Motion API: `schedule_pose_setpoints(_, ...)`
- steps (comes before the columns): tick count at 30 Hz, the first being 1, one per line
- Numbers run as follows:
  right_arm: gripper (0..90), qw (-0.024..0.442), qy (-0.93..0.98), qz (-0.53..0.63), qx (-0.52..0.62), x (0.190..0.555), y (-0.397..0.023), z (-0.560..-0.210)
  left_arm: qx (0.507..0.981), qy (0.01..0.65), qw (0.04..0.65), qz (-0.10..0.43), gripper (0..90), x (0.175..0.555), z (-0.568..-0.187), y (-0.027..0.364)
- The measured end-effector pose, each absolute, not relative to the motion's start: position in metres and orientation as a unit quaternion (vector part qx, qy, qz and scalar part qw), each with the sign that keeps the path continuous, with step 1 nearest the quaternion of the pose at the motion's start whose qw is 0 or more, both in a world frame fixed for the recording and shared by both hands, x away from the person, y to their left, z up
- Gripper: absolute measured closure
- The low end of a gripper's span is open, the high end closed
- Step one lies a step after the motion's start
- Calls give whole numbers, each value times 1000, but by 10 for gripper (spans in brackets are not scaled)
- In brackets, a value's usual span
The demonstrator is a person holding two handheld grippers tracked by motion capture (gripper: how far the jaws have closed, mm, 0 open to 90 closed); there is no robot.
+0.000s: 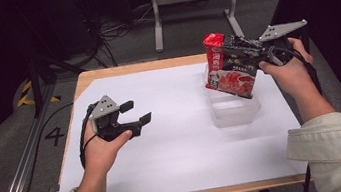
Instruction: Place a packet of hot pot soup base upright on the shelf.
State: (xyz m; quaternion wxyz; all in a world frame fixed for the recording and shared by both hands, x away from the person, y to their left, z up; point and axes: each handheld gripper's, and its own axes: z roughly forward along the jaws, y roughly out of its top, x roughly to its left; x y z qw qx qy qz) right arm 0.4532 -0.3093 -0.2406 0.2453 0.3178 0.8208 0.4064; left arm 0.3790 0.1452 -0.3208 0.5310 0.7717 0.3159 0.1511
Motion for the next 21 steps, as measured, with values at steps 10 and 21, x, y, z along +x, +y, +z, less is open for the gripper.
schedule_pose_setpoints(10,844,238,824,402,319,457,-317,-252,772,315,530,153,262,379,-321,145)
schedule_pose_setpoints(21,844,230,826,404,318,462,-322,-267,773,317,529,152,261,380,-321,146)
